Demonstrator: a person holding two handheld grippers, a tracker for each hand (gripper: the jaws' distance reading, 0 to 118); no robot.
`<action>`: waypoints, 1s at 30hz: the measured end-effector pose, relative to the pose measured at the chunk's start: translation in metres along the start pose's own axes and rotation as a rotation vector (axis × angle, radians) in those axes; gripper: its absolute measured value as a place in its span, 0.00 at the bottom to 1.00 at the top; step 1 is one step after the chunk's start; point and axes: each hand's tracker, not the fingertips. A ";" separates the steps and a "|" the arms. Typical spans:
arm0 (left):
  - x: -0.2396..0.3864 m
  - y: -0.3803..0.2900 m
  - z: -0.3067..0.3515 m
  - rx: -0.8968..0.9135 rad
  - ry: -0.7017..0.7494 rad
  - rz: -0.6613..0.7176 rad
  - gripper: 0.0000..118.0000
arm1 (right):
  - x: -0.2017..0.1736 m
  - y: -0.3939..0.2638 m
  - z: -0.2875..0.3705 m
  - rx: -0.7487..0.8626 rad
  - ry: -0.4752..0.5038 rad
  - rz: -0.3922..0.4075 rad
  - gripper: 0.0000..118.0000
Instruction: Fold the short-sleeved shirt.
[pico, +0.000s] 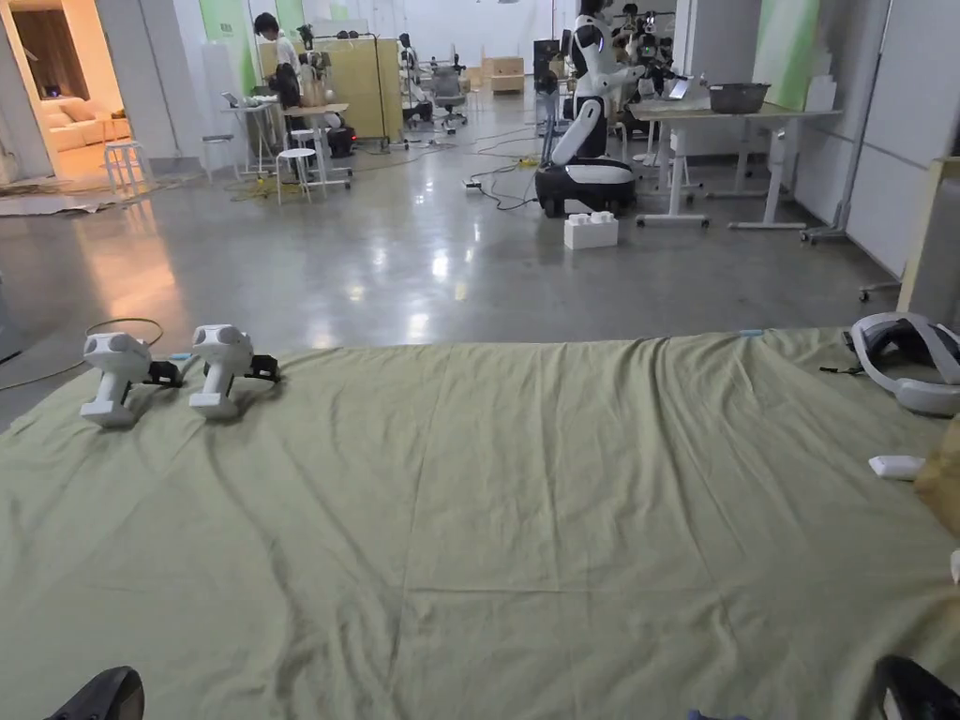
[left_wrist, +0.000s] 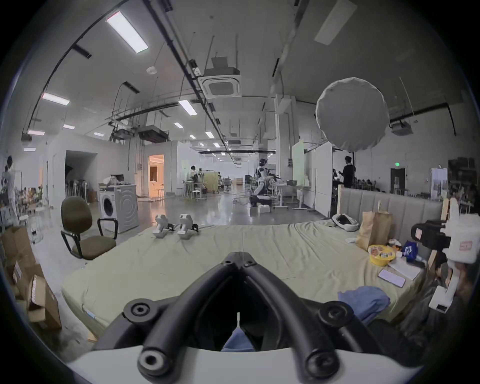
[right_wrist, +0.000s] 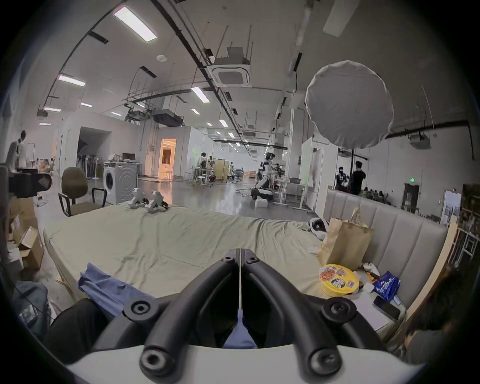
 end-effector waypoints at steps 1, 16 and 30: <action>0.002 0.000 0.000 -0.008 0.005 -0.005 0.01 | 0.000 -0.001 0.001 0.006 0.012 -0.002 0.02; -0.112 -0.105 -0.084 -0.475 -0.074 0.486 0.95 | 0.006 -0.033 -0.013 -0.159 0.068 -0.032 0.02; -0.142 -0.247 -0.170 -0.665 -0.185 0.915 0.20 | 0.010 -0.053 -0.019 -0.329 0.082 -0.141 0.02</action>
